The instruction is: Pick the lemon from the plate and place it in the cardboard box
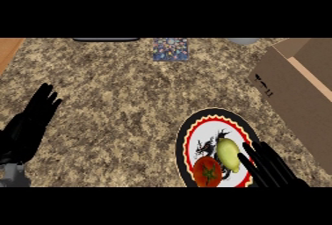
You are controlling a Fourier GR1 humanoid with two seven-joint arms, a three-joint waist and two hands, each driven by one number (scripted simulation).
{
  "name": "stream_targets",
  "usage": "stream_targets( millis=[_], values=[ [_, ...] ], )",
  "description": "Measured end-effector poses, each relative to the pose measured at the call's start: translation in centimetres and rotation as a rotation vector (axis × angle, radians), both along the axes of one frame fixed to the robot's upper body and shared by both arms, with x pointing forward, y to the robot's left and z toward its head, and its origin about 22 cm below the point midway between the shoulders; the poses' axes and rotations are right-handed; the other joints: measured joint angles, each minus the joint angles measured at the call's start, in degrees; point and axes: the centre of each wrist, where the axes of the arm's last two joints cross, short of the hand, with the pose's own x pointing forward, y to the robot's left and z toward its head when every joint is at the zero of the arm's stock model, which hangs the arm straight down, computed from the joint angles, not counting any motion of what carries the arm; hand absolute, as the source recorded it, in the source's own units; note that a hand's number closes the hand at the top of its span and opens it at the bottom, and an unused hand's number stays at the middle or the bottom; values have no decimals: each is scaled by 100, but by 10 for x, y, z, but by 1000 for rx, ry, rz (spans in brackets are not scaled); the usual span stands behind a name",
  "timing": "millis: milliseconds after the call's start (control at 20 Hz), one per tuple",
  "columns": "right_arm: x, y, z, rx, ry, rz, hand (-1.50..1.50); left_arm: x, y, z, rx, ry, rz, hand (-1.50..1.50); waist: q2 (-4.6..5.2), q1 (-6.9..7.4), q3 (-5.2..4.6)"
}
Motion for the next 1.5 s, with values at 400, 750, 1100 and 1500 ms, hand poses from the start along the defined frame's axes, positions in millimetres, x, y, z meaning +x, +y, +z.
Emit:
stream_targets(
  millis=[400,750,1100,1500],
  values=[
    [12,20,-8,-35,13,-35,-150,-5,1,-5,1,6,3,0,2,10,0],
    [13,32,-9,-57,31,-72,-150,-4,-2,0,-1,11,-6,0,2,6,0],
    [28,25,-15,-83,44,-95,-150,1,-3,-3,-4,13,-9,0,4,8,0],
    [35,36,-27,-115,74,-104,-150,-4,5,1,-2,8,-10,0,0,16,-2]
  ],
)
